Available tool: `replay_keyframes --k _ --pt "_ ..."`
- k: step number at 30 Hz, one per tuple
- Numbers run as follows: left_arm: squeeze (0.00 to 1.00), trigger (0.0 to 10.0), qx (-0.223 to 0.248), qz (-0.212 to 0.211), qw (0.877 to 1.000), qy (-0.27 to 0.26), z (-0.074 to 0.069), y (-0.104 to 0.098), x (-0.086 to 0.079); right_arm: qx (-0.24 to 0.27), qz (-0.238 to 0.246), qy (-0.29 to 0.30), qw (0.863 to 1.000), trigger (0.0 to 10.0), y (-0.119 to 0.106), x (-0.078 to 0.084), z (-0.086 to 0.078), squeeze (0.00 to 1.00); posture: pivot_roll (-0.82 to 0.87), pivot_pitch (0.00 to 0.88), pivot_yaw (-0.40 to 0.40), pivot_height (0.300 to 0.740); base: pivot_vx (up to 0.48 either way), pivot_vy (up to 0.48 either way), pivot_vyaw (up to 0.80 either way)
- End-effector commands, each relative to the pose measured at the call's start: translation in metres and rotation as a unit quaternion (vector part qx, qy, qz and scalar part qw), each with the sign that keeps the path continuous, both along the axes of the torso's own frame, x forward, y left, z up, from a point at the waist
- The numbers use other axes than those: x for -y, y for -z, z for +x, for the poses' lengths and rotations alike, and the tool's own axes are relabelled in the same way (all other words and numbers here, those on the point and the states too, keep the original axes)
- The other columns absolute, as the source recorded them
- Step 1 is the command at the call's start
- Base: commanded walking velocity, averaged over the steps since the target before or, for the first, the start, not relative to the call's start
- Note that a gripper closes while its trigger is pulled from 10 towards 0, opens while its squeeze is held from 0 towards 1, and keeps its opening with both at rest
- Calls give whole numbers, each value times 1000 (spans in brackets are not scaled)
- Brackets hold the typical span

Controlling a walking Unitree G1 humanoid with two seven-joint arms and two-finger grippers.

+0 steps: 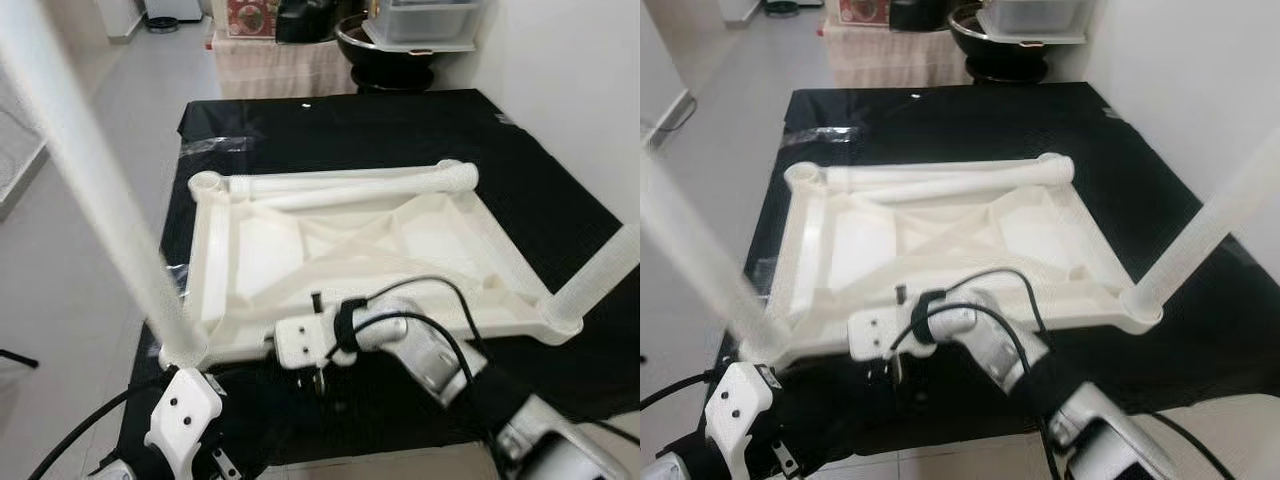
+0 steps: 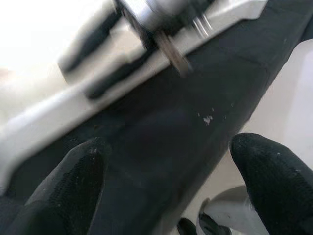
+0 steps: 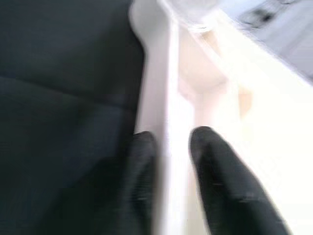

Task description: Building children table

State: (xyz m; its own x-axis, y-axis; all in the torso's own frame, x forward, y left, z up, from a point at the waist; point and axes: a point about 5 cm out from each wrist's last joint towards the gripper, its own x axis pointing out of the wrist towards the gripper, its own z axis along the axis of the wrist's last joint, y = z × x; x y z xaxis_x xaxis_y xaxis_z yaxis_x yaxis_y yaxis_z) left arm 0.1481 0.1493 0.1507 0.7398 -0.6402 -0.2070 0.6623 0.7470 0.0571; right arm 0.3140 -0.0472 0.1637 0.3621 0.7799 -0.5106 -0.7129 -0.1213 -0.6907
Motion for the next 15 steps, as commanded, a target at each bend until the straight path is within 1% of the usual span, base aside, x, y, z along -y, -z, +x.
replay_keyframes --k 1,4,6,7,8,9,10,11,12,13,14,15 --pt "0 10000 -2 9 1000 3 -2 -1 0 18 0 21 1000 10000 -3 9 6 1000 94 133 -55 740 0 0 0" --pt "0 10000 -2 11 1000 2 0 0 -1 -8 -5 45 999 10000 0 29 4 1000 93 134 -55 740 0 0 0" --pt "0 10000 -2 11 1000 2 0 0 -1 -8 -5 45 999 10000 0 29 4 1000 93 134 -55 740 0 0 0" --pt "0 10000 2 12 1000 -3 2 -1 -2 -76 20 46 996 10000 7 42 -14 1000 75 136 -56 740 0 0 0" --pt "0 10000 2 12 1000 -3 2 -1 -2 -76 20 46 996 10000 7 42 -14 1000 75 136 -56 740 0 0 0" --pt "0 10000 4 11 1000 -8 4 -1 -2 -115 40 40 992 10000 10 47 -25 1000 68 135 -54 740 0 0 0" --pt "0 10000 9 10 1000 -16 7 -1 -3 -157 69 36 985 10000 12 52 -39 1000 62 134 -52 740 0 0 0" --pt "0 10000 12 10 1000 -22 8 -2 -3 -180 87 33 979 10000 13 54 -48 1000 62 134 -52 740 0 0 0" --pt "0 10000 17 8 999 -41 13 -1 -5 -194 116 45 973 10000 14 56 -54 1000 48 133 -49 740 0 0 0" --pt "0 10000 17 8 999 -41 13 -1 -5 -194 116 45 973 10000 14 56 -54 1000 48 133 -49 740 0 0 0" --pt "0 10000 20 6 998 -53 16 -1 -6 -201 134 55 969 10000 15 58 -56 1000 45 132 -49 740 0 0 0" --pt "0 10000 25 3 997 -71 21 -1 -8 -198 164 75 964 10000 16 58 -57 1000 29 128 -45 740 0 0 0"
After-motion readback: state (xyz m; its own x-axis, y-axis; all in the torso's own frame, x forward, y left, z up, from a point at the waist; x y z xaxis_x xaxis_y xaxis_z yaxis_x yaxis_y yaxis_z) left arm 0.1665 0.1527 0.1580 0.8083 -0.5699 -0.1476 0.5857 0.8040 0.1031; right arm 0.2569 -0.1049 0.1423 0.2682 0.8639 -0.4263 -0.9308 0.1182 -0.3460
